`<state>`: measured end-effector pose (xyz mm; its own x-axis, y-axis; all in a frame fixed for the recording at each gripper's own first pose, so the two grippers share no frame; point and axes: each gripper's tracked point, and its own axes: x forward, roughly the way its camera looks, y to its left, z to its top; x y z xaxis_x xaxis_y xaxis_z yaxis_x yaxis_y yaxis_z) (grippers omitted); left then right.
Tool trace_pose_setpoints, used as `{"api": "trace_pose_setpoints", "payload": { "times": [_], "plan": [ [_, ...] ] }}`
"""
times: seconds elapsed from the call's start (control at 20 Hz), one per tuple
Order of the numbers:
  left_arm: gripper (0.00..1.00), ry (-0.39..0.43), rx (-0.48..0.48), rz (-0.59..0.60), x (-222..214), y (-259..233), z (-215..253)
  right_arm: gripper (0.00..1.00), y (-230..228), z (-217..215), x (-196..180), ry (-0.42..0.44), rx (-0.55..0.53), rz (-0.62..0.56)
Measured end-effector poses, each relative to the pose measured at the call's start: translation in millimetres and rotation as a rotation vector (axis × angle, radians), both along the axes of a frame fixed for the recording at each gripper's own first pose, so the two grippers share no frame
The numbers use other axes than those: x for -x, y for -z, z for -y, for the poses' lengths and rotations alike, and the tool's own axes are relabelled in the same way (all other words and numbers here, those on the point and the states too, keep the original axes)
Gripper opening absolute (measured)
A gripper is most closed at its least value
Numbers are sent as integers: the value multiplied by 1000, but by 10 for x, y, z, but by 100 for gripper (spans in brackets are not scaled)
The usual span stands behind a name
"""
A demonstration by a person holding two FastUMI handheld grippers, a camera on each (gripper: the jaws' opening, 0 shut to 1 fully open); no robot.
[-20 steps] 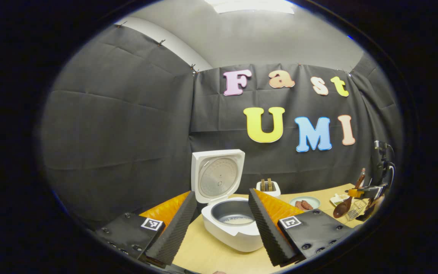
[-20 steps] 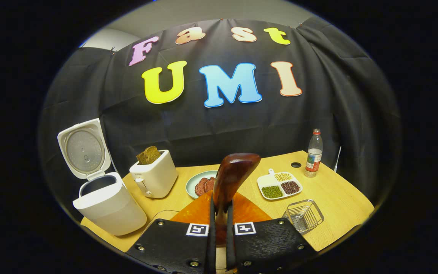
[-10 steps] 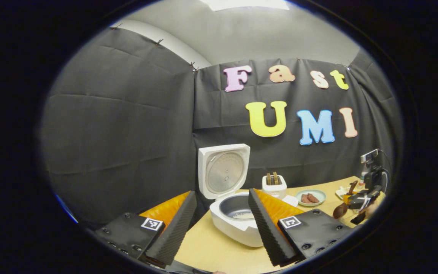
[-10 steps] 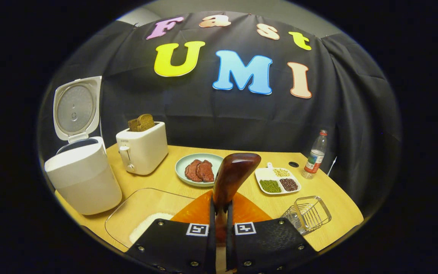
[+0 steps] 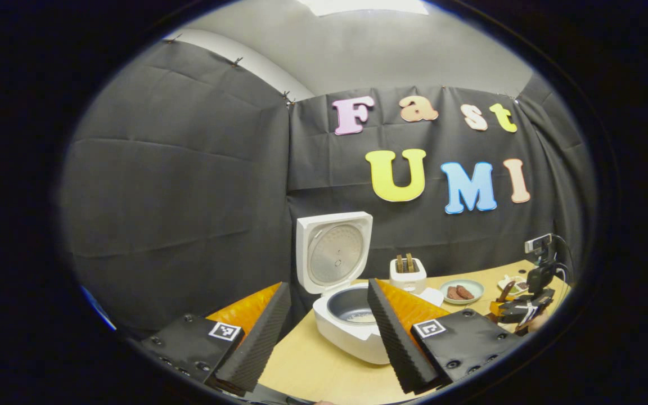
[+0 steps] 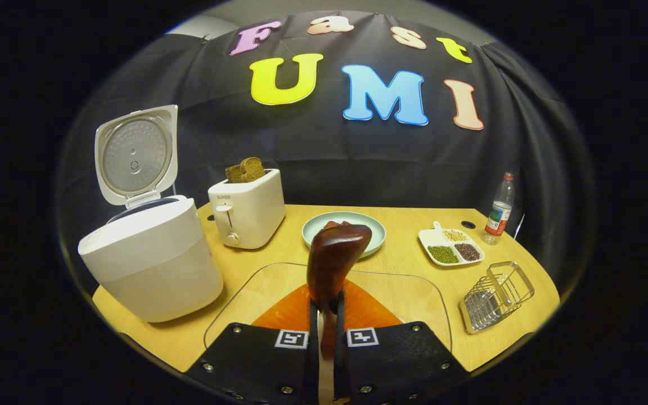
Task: Close the left gripper, press the button to open the rice cooker; take a wooden spoon from the chopstick holder with the right hand, scoop a spoonful of rice and pour it into the rice cooker, then put the wooden spoon back into the chopstick holder.
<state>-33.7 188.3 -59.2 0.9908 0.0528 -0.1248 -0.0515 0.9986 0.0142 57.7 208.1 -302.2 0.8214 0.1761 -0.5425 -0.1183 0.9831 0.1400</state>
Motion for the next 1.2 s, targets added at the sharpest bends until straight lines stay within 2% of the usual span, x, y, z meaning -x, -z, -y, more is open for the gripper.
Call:
{"api": "trace_pose_setpoints", "payload": {
  "times": [0.1, 0.25, 0.3, 0.4, 0.45, 0.5, 0.55, 0.6, 0.85, 1.05, 1.1, 1.15, 1.2],
  "plan": [
    [95, -1, 3, 0, 8, 11, -11, 11, -6, -25, 34, 39, -128, -39],
    [92, -3, -1, -13, 31, 58, -26, 11, 21, 92, 27, 149, -328, -116],
    [99, -7, -6, -9, 41, 32, -52, 11, 42, 144, 17, 186, -389, -143],
    [96, -14, -10, 3, 57, -19, -78, 11, 93, 261, 10, 253, -499, -192],
    [99, -15, -10, 7, 63, -33, -72, 11, 100, 320, 10, 287, -562, -214],
    [95, -14, -14, 9, 62, -47, -76, 11, 91, 360, -4, 322, -620, -226],
    [96, -15, -21, 11, 74, -56, -74, 11, 59, 409, -15, 343, -670, -232],
    [92, -16, -29, 12, 76, -73, -82, 11, 11, 437, -15, 355, -714, -231],
    [95, -23, -21, 31, 85, -130, -94, 11, -354, 523, -126, 366, -831, -195],
    [99, -26, -36, 42, 93, -149, -113, 11, -724, 422, -208, 339, -968, -183],
    [95, -27, -33, 43, 97, -150, -118, 11, -799, 389, -226, 333, -987, -179],
    [99, -28, -30, 42, 102, -140, -120, 10, -882, 343, -257, 320, -1004, -171],
    [95, -31, -28, 43, 108, -145, -136, 11, -947, 287, -257, 305, -1016, -166]
  ]
}}
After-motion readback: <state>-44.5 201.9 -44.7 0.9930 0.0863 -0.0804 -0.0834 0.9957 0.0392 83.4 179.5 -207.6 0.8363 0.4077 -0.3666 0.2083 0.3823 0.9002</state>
